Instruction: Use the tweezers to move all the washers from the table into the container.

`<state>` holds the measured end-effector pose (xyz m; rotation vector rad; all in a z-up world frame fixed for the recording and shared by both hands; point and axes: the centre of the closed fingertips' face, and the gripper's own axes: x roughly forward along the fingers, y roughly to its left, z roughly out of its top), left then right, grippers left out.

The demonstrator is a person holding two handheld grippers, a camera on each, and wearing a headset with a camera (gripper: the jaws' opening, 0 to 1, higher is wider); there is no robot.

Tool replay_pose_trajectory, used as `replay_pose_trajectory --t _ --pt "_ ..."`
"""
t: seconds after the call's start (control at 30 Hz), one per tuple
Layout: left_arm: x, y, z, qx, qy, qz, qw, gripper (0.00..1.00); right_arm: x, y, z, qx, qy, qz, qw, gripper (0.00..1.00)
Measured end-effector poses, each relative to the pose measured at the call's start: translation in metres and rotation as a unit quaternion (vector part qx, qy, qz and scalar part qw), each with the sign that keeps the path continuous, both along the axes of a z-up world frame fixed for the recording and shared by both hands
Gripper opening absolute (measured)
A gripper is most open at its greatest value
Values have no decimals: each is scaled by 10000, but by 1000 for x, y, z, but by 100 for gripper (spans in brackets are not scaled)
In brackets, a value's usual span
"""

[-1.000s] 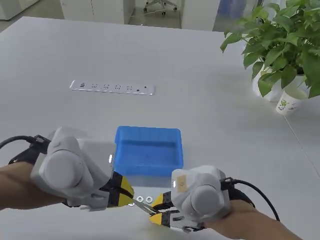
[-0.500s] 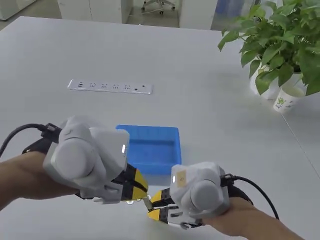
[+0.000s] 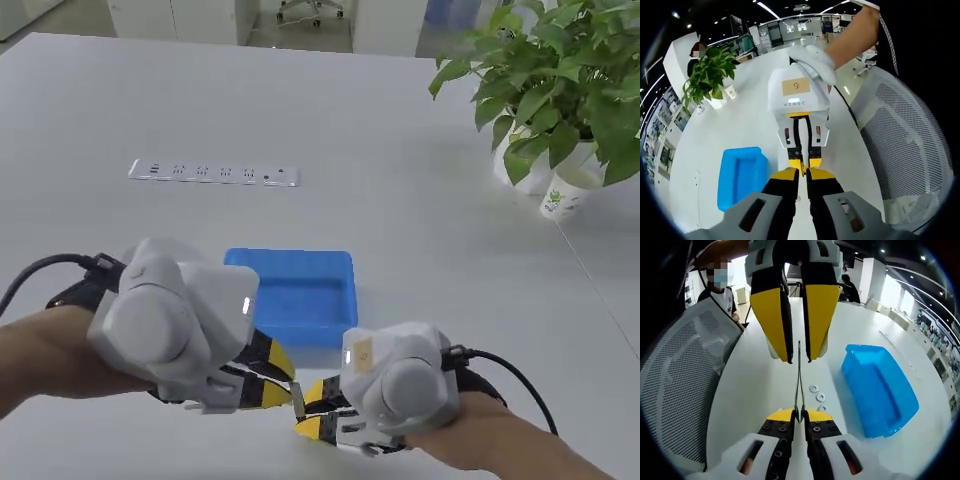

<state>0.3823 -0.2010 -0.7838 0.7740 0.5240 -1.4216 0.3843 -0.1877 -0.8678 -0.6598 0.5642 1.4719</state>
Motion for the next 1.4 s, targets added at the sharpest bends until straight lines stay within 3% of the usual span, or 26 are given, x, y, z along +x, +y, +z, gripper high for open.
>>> replay_pose_trajectory --t 0.47,0.93,1.4 --pt "-1 -6 3 -96 -41 -128 9999 6 4 -2 3 10 -170 -19 9999 12" --pt "9 -9 6 -89 -162 -182 9997 6 17 -6 7 33 -305 -160 9994 12" --pt "19 -13 2 -90 -167 -228 9996 6 27 -13 3 -15 -328 -267 9991 12"
